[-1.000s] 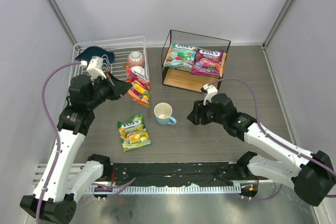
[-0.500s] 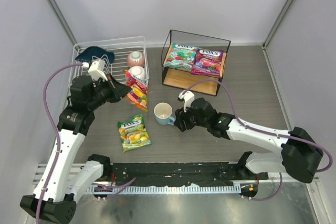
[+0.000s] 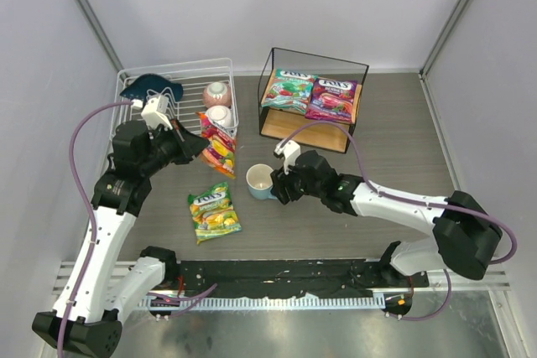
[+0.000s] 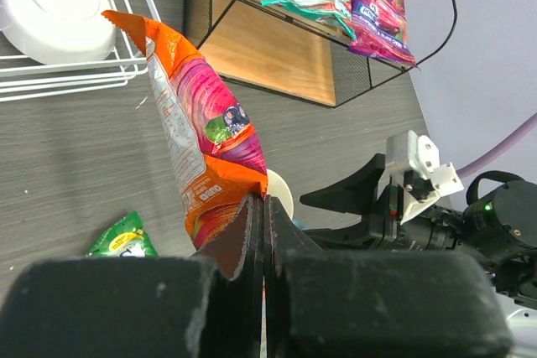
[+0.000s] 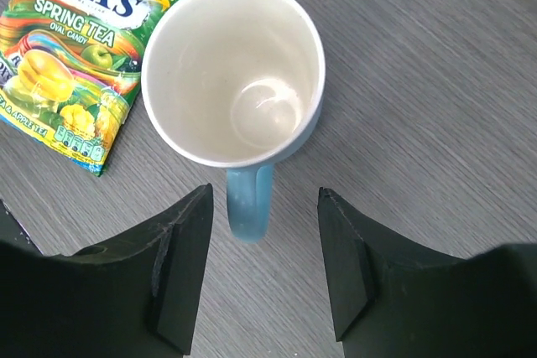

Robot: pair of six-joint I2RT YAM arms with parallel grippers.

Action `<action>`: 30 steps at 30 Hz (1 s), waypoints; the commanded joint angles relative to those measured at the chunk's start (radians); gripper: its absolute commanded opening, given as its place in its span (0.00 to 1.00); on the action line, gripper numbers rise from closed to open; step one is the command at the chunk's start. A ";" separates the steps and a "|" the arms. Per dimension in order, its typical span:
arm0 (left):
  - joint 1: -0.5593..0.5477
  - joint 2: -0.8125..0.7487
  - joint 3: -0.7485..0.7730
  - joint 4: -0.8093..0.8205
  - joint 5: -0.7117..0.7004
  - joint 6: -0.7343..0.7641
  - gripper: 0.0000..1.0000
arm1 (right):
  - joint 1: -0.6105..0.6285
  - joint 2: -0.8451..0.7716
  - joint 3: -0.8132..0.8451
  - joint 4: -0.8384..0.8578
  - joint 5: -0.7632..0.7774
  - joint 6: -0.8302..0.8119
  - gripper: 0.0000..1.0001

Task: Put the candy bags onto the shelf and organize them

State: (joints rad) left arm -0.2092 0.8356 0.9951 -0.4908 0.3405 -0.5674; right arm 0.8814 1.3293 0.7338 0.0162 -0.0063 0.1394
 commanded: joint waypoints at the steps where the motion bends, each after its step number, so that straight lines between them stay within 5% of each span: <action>1: -0.002 -0.010 0.039 0.052 0.006 0.011 0.00 | 0.005 0.030 0.039 0.042 -0.056 -0.020 0.58; 8: -0.001 -0.010 0.036 0.049 0.003 0.015 0.00 | 0.013 0.065 0.038 0.033 -0.077 -0.014 0.55; 22: -0.001 -0.010 0.020 0.063 0.005 0.012 0.00 | 0.070 0.018 0.038 -0.070 -0.021 0.003 0.07; 30: -0.001 -0.016 0.008 0.066 0.009 0.011 0.00 | 0.218 -0.076 0.032 -0.194 0.129 0.061 0.02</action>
State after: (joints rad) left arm -0.2092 0.8356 0.9943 -0.4904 0.3397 -0.5659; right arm 1.0363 1.3373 0.7429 -0.1089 0.0418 0.1577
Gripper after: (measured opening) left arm 0.014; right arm 0.220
